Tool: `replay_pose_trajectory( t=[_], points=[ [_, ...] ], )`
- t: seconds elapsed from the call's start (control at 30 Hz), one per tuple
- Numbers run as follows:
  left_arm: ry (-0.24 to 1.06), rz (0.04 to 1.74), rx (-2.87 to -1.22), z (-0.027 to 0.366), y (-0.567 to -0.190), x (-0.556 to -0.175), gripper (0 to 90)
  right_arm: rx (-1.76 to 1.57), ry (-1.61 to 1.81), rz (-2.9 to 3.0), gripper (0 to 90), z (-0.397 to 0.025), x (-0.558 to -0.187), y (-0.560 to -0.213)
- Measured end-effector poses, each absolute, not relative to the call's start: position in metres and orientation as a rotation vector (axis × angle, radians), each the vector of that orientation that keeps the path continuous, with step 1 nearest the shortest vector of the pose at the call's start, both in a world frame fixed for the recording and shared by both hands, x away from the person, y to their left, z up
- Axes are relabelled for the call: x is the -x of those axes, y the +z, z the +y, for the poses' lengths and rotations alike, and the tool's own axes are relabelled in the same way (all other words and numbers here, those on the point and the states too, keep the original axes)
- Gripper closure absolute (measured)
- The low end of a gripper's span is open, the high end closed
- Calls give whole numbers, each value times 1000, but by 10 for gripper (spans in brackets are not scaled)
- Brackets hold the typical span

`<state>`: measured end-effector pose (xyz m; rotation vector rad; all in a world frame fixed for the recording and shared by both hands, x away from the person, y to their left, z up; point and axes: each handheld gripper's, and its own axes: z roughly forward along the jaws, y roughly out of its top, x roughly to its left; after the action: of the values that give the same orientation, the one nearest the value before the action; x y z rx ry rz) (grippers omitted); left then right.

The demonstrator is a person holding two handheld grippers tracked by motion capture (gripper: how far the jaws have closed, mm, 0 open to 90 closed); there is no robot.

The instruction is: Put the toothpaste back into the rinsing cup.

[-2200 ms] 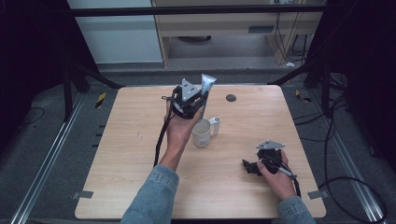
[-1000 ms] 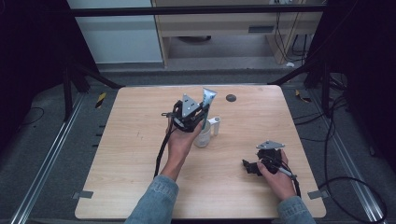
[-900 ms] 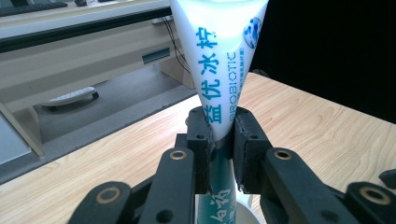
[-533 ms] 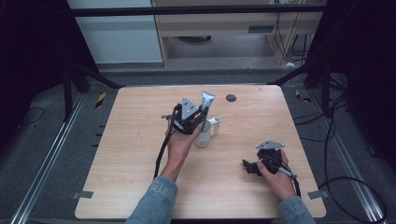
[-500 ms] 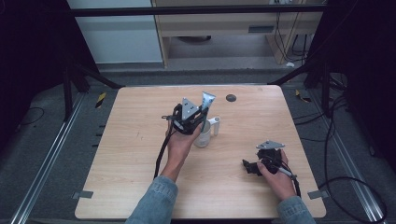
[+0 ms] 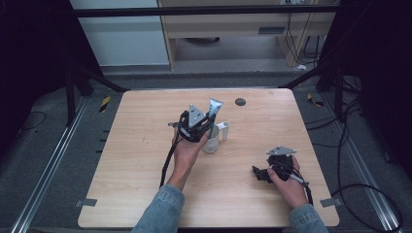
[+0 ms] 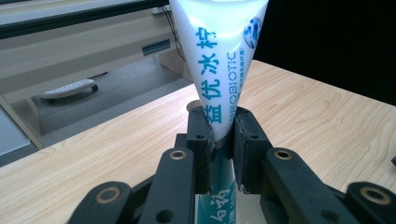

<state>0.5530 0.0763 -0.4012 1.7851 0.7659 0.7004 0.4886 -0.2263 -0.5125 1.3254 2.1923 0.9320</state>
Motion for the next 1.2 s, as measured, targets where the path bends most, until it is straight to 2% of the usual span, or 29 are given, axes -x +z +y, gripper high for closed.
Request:
replay_pose_trajectory(
  t=[1.2],
  points=[
    [701,761,-1817,76,-419,-551,782,-1328,933,2192,4,-226,-489,-513]
  ],
)
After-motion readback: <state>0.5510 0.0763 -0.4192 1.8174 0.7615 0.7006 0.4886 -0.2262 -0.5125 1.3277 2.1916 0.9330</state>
